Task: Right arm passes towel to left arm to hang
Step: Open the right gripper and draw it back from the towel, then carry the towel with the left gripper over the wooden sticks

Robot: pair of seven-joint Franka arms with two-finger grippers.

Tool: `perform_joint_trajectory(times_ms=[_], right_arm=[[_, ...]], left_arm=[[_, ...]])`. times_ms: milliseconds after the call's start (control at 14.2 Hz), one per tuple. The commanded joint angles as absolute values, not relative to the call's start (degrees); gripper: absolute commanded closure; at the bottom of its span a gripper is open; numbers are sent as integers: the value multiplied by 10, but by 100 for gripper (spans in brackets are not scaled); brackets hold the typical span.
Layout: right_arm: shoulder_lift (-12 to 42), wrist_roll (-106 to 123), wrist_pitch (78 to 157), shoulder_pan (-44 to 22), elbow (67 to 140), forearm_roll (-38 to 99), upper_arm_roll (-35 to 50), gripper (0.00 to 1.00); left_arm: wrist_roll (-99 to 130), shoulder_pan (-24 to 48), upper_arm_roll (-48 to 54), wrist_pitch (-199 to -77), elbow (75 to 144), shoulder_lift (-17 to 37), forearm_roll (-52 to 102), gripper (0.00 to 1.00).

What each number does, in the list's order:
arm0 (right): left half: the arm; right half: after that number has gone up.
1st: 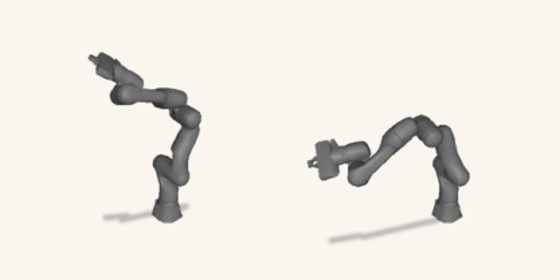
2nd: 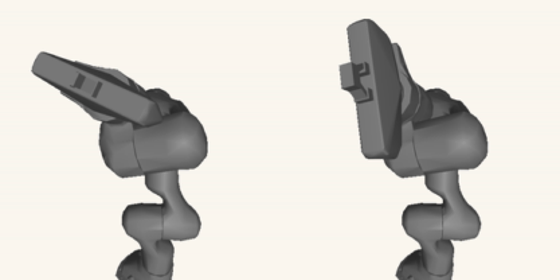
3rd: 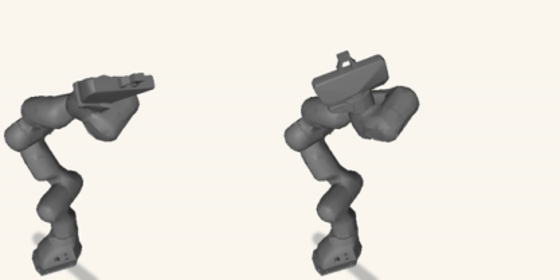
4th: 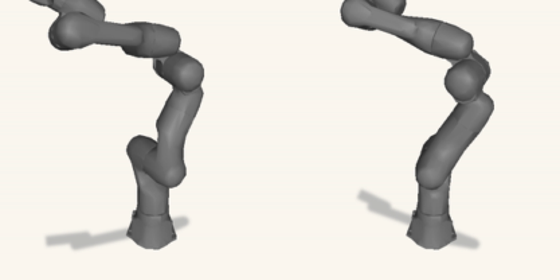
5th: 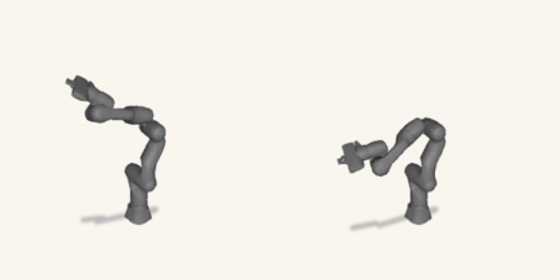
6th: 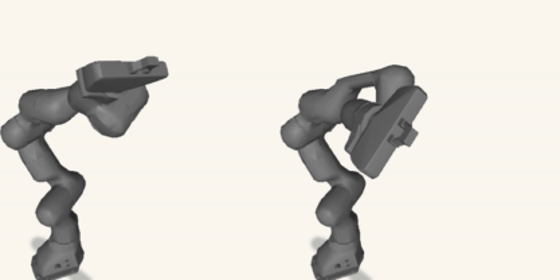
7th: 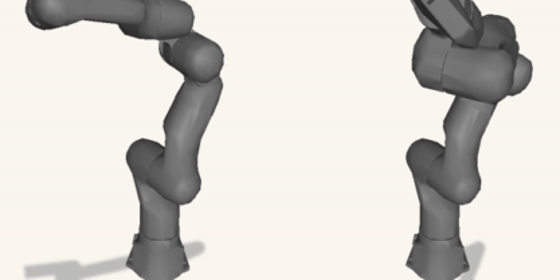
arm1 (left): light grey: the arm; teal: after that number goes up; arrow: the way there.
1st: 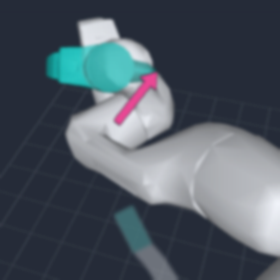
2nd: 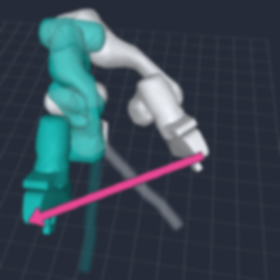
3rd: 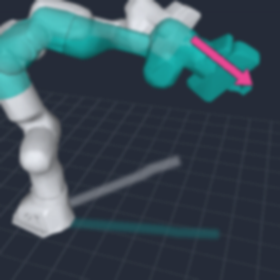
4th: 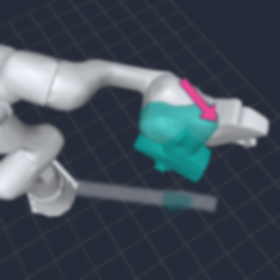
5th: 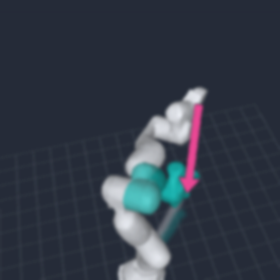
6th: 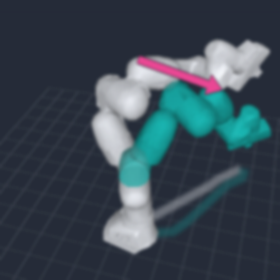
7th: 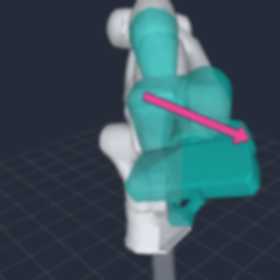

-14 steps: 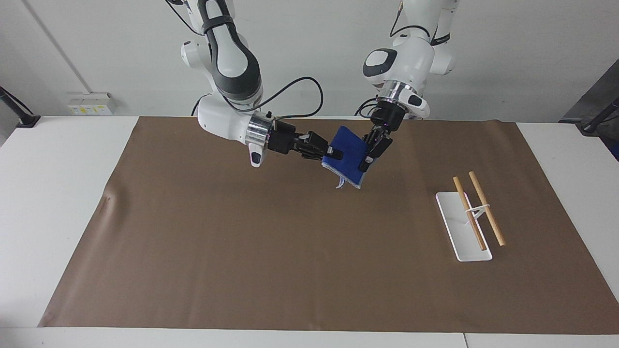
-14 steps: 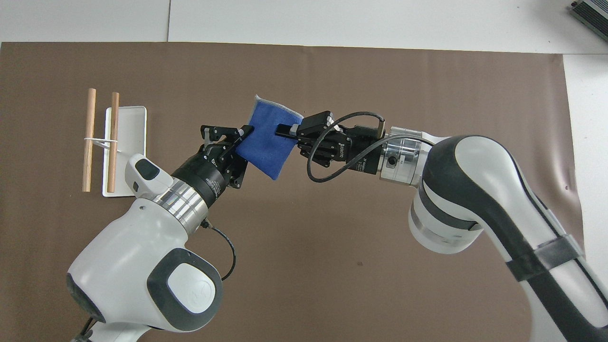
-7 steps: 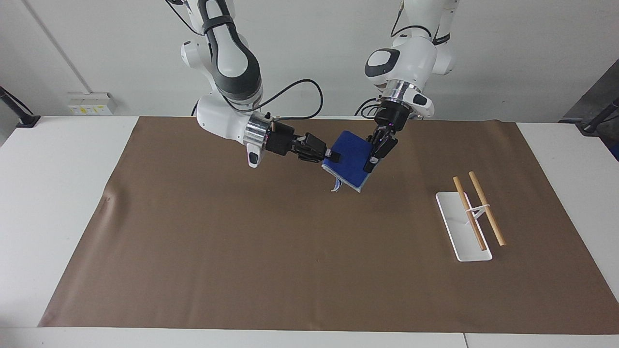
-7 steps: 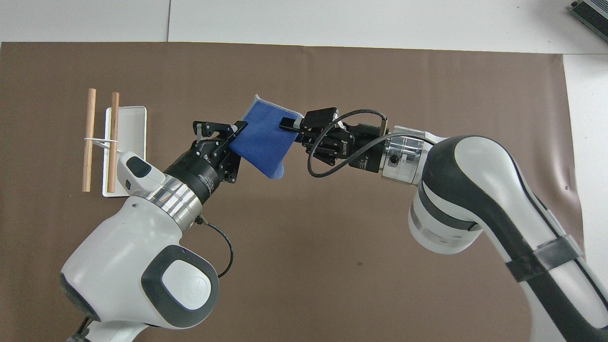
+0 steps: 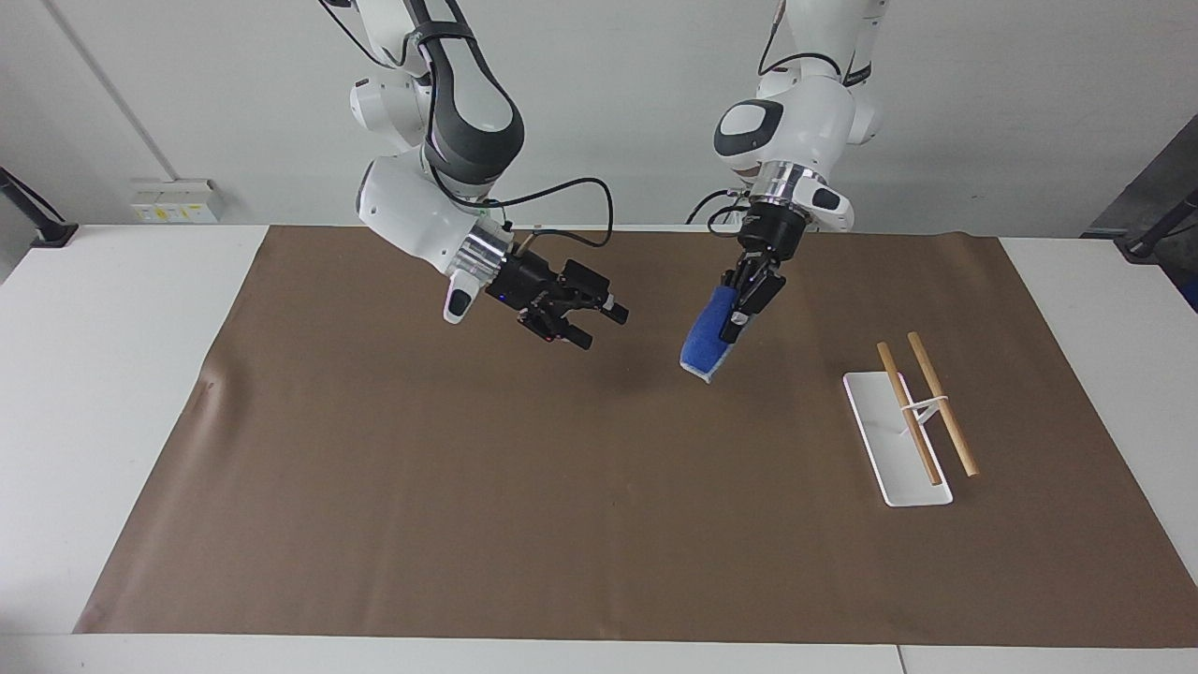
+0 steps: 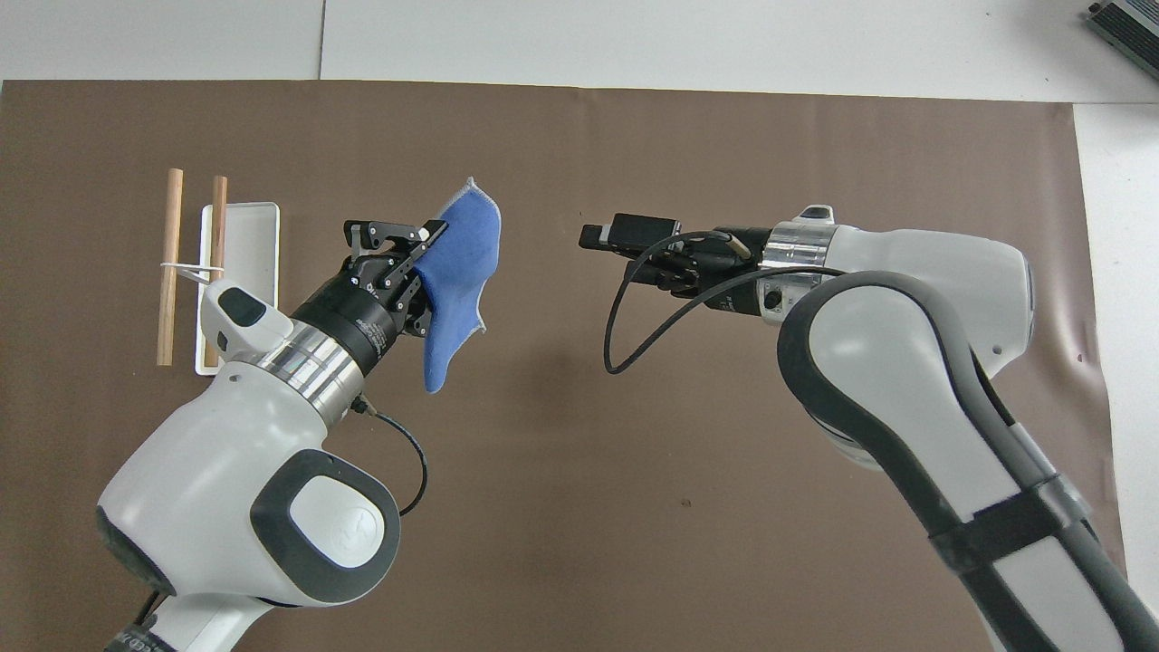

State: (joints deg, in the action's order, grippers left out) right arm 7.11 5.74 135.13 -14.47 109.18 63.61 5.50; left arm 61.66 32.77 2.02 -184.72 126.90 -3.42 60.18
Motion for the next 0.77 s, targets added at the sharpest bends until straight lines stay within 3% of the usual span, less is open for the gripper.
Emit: perform_joint_trajectory(times_ms=[0,421,702], right_arm=[[63,9,1347,-122,1073,493,57,0],[55,-30,1327,-70,1062,189,56,0],[46,-68,1221,-47,1015,58,56,0]], left_arm=[[596,288,23,-1855,1259,-11,617,100],[595,194,23,-1879,1260,21,617,100],[600,131,25,-1879,1260,31,627,100]])
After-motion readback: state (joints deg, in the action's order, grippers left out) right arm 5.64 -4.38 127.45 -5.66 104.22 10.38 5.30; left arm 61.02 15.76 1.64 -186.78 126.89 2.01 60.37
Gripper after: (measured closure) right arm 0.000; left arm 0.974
